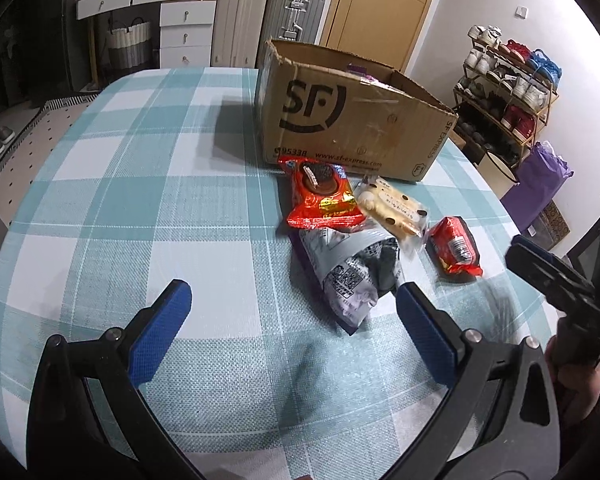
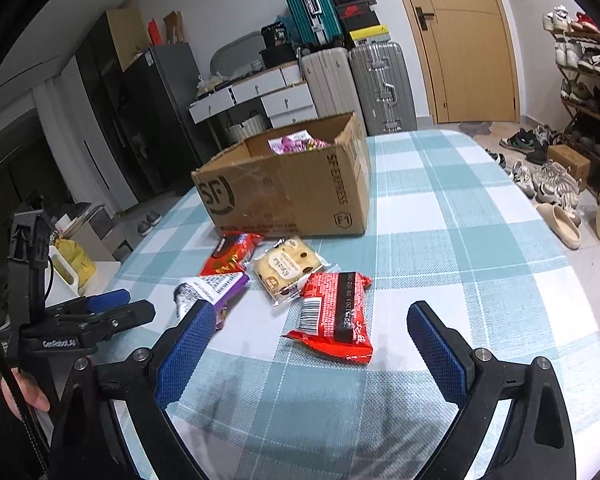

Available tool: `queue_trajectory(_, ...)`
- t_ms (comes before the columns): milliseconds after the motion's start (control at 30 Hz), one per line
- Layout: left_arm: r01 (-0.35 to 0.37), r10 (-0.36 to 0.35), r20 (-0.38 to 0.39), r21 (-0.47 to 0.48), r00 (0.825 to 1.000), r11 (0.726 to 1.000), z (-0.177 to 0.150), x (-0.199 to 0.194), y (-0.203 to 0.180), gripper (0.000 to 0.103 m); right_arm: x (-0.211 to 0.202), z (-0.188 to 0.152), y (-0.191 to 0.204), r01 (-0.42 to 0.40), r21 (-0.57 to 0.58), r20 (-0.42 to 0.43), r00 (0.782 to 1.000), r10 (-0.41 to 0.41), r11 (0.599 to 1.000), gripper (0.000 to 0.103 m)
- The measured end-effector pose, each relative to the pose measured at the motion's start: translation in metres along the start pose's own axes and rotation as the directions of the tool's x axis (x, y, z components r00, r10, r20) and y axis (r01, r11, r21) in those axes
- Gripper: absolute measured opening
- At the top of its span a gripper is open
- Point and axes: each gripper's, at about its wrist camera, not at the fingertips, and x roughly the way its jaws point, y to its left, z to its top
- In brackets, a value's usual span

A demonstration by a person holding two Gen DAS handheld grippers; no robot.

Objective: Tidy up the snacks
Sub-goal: 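Grasp the red wafer pack with the right gripper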

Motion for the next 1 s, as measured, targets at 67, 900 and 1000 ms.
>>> queue_trajectory(67,0.004,-0.004,-0.001,-0.006,1.000,1.000,0.000,0.003,0.002,0.102,0.009,0.001,0.000,0.003,0.001,-0.015,1.000,-0.003,1.000,0.098)
queue_trajectory(900,0.037,-0.038,-0.044,-0.031,0.998,0.999,-0.001,0.016,0.010,0.102,0.072,0.007,-0.005,0.050,-0.032,-0.160,0.986,-0.055,0.998,0.045)
queue_trajectory(1000,0.038,-0.039,-0.044,-0.024,0.998,0.999,-0.001,0.014,0.006,0.102,0.064,0.002,-0.004,0.035,-0.020,-0.152,0.988,-0.038,0.999,0.045)
